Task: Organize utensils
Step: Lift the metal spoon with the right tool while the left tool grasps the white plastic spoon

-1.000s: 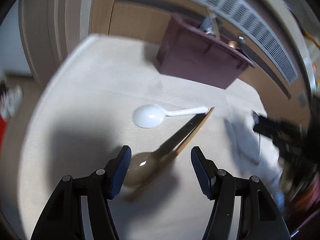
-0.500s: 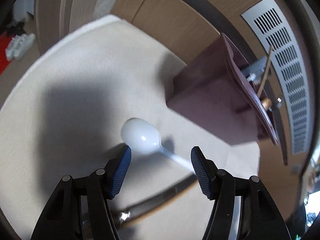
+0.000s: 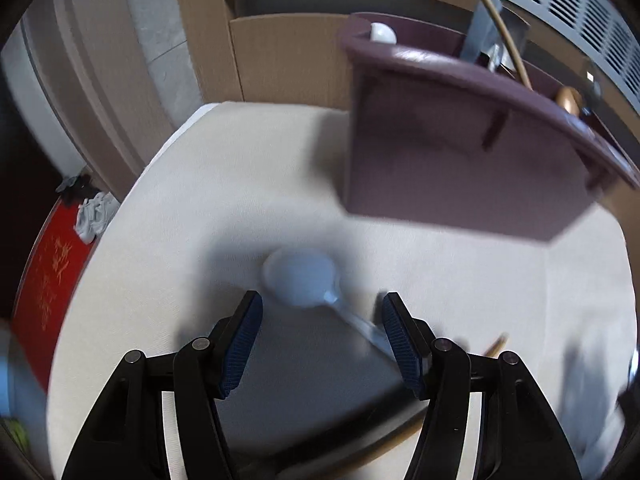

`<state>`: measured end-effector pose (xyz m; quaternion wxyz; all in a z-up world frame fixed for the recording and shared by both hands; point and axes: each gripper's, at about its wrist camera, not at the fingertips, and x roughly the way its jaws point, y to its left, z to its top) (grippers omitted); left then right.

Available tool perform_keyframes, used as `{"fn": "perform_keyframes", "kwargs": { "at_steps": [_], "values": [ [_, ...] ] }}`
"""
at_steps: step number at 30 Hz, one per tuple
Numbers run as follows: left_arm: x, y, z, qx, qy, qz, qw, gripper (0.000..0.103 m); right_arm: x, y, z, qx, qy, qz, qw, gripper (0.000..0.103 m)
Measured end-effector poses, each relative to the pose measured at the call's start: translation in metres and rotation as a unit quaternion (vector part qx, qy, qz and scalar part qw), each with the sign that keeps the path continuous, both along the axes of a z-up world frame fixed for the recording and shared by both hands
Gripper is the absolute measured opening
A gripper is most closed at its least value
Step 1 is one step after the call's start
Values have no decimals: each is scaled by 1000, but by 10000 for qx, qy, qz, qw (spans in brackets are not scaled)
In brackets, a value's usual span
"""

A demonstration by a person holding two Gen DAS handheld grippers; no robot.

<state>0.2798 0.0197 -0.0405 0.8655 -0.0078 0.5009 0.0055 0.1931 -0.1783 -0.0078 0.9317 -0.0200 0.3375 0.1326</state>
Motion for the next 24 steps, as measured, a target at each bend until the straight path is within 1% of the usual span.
{"fn": "perform_keyframes", "kwargs": {
  "at_steps": [2, 4, 5, 7, 8, 10, 12, 14, 18, 19, 20, 21, 23, 24],
  "values": [
    [-9, 15, 1, 38, 78, -86, 9999, 63, -1, -1, 0, 8, 6, -20, 10000, 26],
    [-13, 31, 1, -272, 159, -74, 9995, 63, 0, 0, -1, 2, 49, -43, 10000, 26],
    [-13, 41, 3, -558, 141, -14, 9983, 63, 0, 1, -1, -6, 71, -56, 10000, 26],
    [-10, 45, 4, -851, 127, 18, 9963, 63, 1, 6, -1, -15, 134, -65, 9999, 26],
    [-4, 44, 4, -923, 115, -59, 9957, 63, 3, 8, -1, -29, 179, -55, 9998, 26],
    [6, 36, 4, -830, 91, -190, 9963, 62, 5, 12, 0, -100, 229, -33, 9997, 26],
    [15, 27, 4, -575, 59, -347, 9977, 62, 4, 19, 4, -228, 225, -13, 9995, 26],
    [22, 19, 3, -316, 66, -372, 9988, 62, 1, 24, 9, -339, 182, -8, 9993, 26],
    [24, 18, 3, -246, 74, -251, 9994, 60, -6, 30, 17, -518, 87, -55, 9986, 26],
    [23, 18, 3, -223, 48, -239, 9995, 53, -7, 31, 17, -543, 82, -71, 9985, 26],
    [21, 19, 4, -192, -26, -240, 9995, 36, -8, 31, 17, -564, 77, -77, 9984, 26],
    [17, 20, 5, -241, -83, -250, 9994, 36, -9, 32, 16, -591, 72, -83, 9982, 26],
    [4, 27, 10, -596, -183, -303, 9976, 35, -9, 33, 15, -613, 84, -85, 9980, 26],
    [1, 27, 11, -634, -251, -317, 9972, 35, -9, 33, 16, -575, 103, -82, 9983, 26]
  ]
}}
